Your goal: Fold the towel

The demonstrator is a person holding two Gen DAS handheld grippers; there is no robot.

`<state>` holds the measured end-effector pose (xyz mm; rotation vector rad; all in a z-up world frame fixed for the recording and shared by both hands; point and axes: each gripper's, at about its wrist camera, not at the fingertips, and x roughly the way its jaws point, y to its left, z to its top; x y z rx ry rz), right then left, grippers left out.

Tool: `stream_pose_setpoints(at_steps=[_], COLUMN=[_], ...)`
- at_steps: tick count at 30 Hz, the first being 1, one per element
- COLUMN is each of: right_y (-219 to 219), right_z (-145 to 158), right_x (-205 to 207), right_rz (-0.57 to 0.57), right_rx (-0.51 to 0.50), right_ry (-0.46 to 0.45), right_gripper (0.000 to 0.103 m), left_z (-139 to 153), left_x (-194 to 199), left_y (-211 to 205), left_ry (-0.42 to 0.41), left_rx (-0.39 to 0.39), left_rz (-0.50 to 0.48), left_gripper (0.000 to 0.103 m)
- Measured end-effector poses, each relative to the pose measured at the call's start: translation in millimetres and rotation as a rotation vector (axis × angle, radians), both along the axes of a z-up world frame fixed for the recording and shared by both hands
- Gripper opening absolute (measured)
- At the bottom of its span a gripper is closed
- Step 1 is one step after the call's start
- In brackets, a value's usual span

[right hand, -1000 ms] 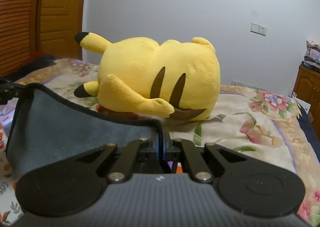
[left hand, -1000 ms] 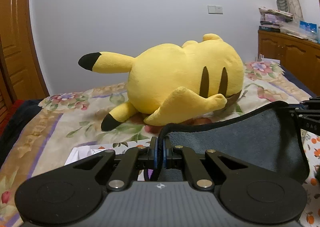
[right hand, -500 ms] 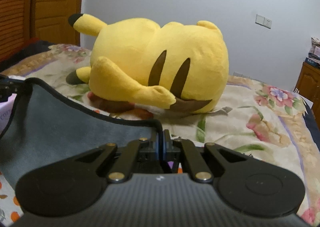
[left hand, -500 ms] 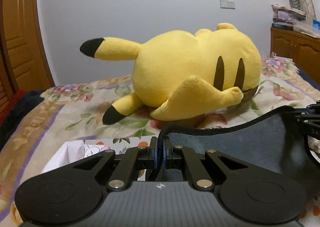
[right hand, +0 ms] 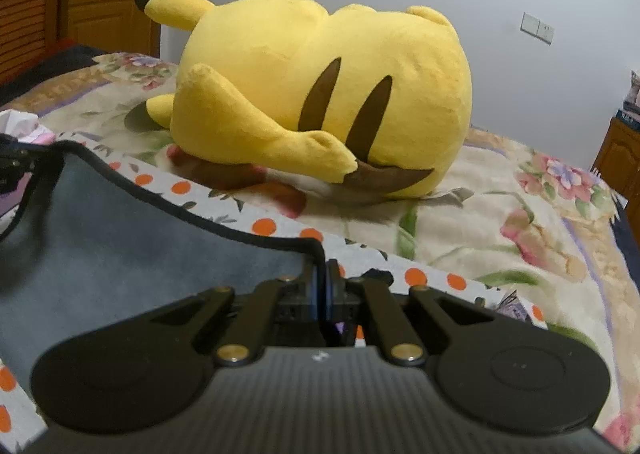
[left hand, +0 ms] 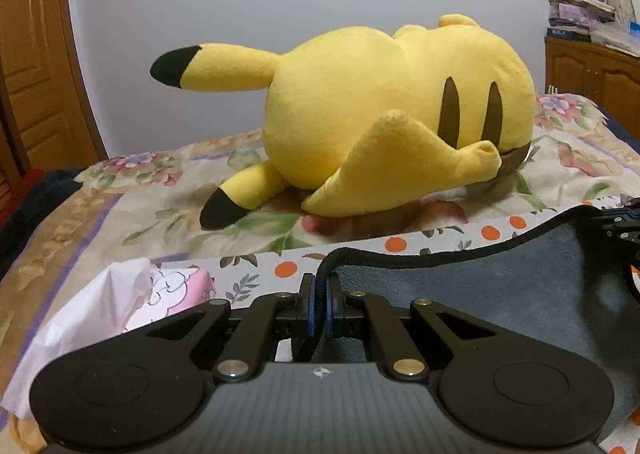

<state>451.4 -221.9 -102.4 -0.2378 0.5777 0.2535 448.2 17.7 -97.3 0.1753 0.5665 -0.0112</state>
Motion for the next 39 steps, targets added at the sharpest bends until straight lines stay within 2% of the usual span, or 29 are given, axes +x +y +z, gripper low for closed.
stream_pose_setpoints(at_steps=[11, 12, 13, 16, 17, 18, 20, 24, 29, 33, 39], right_y=[1, 1, 0, -1, -1, -2, -2, -2, -2, -10, -25], right_z=[-7, -8, -9, -7, -5, -3, 1, 7, 7, 8, 11], right_x=[6, 6, 6, 3, 1, -1, -8, -28, -58, -77, -103], right_rz=[-0.011, -0.012, -0.015, -0.029, -0.03, -0.027, -0.024, -0.002, 0.02, 0.003, -0.036], right_rx=[-0.019, -0.017, -0.018, -0.01, -0.004, 0.004, 0.021, 0.063, 0.06, 0.093, 0.139], right_ry=[0.026, 0.029, 0.031, 0.025, 0.022, 0.016, 0.011, 0.02, 0.038, 0.057, 0.077], right_gripper=[0.006, 0.006, 0.008, 0.027, 0.042, 0.048, 0.048, 0.048, 0.049, 0.05, 0.05], left_z=[-15, -16, -17, -16, -15, -14, -12, -10, -11, -8, 1], left_x=[4, 4, 4, 0, -3, -5, -11, -31, -52, -69, -96], left_y=[-3, -3, -3, -2, -2, -3, -5, -10, -19, -21, -24], left_ry=[0.022, 0.026, 0.03, 0.028, 0.028, 0.03, 0.034, 0.041, 0.064, 0.08, 0.094], left_rx=[0.015, 0.014, 0.012, 0.001, -0.001, 0.001, -0.002, -0.014, 0.001, -0.007, 0.0], left_rz=[-0.008, -0.01, -0.007, -0.006, -0.01, -0.014, -0.026, -0.041, -0.07, -0.078, -0.089], left_gripper=[0.008, 0.013, 0.022, 0.039, 0.04, 0.041, 0.042, 0.052, 0.052, 0.056, 0.057])
